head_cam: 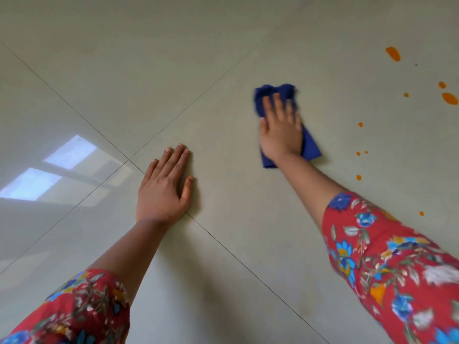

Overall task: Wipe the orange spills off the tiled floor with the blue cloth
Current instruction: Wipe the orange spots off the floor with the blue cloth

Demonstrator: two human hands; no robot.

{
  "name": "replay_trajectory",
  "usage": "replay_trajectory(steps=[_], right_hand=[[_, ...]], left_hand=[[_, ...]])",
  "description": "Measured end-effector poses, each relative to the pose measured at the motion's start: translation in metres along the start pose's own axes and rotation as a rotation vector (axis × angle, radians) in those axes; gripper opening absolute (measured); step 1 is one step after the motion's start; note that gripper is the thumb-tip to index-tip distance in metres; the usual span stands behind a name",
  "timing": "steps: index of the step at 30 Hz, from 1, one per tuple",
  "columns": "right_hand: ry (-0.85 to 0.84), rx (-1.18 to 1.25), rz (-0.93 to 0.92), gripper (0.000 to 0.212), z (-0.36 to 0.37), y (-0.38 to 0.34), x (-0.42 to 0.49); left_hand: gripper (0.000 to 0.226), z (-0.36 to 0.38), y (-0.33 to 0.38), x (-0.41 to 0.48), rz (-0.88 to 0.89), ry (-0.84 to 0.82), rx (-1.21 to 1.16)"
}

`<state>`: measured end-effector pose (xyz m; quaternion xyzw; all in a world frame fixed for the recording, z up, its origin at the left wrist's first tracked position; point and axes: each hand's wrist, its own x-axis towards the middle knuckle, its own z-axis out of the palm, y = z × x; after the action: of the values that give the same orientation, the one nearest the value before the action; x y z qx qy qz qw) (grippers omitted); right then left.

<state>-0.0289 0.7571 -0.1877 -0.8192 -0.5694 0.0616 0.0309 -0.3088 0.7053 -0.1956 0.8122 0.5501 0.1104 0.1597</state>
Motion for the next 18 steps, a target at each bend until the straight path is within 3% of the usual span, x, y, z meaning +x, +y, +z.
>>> replay_trajectory(steps=[3, 5, 7, 10, 12, 15, 18], right_hand=[[-0.043, -0.039, -0.404, 0.056, 0.013, -0.024, -0.059], [-0.06, -0.019, -0.518, 0.054, 0.012, 0.004, -0.092], [-0.031, -0.019, -0.386, 0.053, 0.007, 0.039, -0.077], [0.023, -0.023, 0.011, 0.053, -0.004, 0.049, -0.014], [0.031, 0.0, 0.07, 0.054, -0.006, 0.025, 0.022], [-0.016, 0.004, -0.12, 0.055, 0.0, -0.031, 0.042], [-0.065, -0.047, -0.477, 0.054, 0.007, -0.058, -0.004]], left_hand=[[0.058, 0.0, -0.002, 0.0, 0.005, -0.001, -0.005], [0.058, 0.002, -0.003, 0.001, 0.0, 0.003, -0.014], [0.057, 0.003, -0.003, 0.001, -0.006, 0.009, -0.018], [0.058, 0.002, -0.002, 0.001, -0.014, 0.005, -0.012], [0.058, 0.003, -0.003, 0.001, -0.014, 0.001, -0.014], [0.058, 0.002, -0.003, 0.003, 0.0, -0.005, -0.04], [0.058, -0.002, -0.003, 0.001, -0.019, 0.023, -0.104]])
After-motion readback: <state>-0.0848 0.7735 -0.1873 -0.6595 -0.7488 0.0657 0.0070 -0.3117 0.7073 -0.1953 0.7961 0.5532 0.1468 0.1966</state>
